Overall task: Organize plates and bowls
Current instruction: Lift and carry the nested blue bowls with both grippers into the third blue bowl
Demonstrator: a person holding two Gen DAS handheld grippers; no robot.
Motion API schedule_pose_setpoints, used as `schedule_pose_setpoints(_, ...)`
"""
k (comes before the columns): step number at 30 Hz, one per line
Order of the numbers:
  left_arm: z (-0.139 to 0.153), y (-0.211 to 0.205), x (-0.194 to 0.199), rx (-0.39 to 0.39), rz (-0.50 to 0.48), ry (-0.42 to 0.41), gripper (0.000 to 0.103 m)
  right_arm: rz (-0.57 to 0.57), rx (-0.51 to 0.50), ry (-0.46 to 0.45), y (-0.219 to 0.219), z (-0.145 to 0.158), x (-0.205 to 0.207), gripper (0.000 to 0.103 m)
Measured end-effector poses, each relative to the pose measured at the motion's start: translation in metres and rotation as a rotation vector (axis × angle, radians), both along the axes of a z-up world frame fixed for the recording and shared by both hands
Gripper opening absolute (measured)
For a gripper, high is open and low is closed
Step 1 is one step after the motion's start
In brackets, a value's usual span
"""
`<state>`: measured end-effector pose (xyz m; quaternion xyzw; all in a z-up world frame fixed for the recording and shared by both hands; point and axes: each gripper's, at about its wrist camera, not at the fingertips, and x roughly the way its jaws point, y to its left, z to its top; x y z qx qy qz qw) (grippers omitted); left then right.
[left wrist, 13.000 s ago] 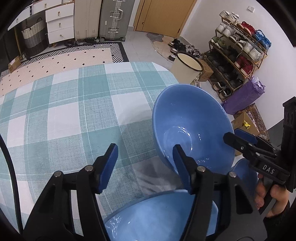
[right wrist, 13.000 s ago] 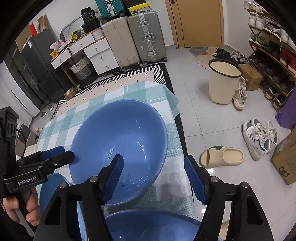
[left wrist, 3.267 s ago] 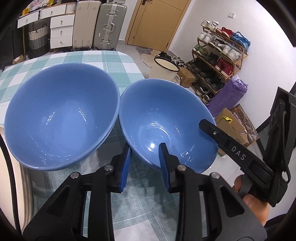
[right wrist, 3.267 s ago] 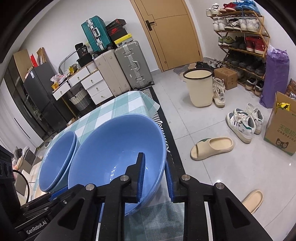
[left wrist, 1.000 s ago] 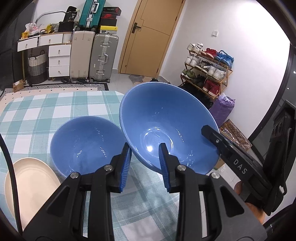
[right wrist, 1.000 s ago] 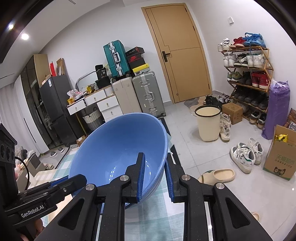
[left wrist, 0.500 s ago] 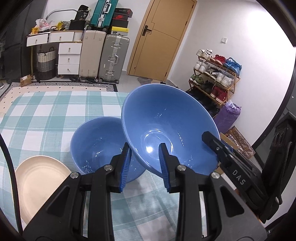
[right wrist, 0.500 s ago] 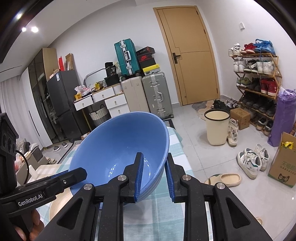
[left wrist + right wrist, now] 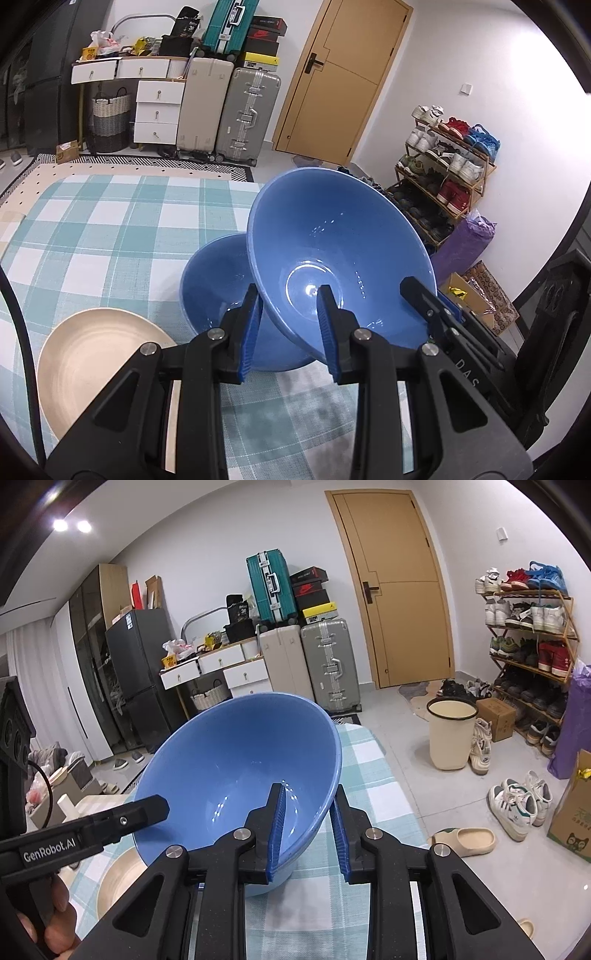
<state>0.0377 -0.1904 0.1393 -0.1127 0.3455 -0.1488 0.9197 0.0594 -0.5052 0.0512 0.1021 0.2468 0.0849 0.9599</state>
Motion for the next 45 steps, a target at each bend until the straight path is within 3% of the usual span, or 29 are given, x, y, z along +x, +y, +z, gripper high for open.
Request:
schedule_pose_setpoints(24, -0.040, 0.027, 0.033, 0.022, 0.044, 0.037, 0.027, 0.043, 0.000, 0.053, 0.023, -0.027, 0.033, 0.025)
schedule_pose_setpoints(45, -0.078, 0.033, 0.058, 0.097, 0.070, 0.084, 0.027, 0.067, -0.061, 0.116, 0.042, -0.057, 0.064, 0.028)
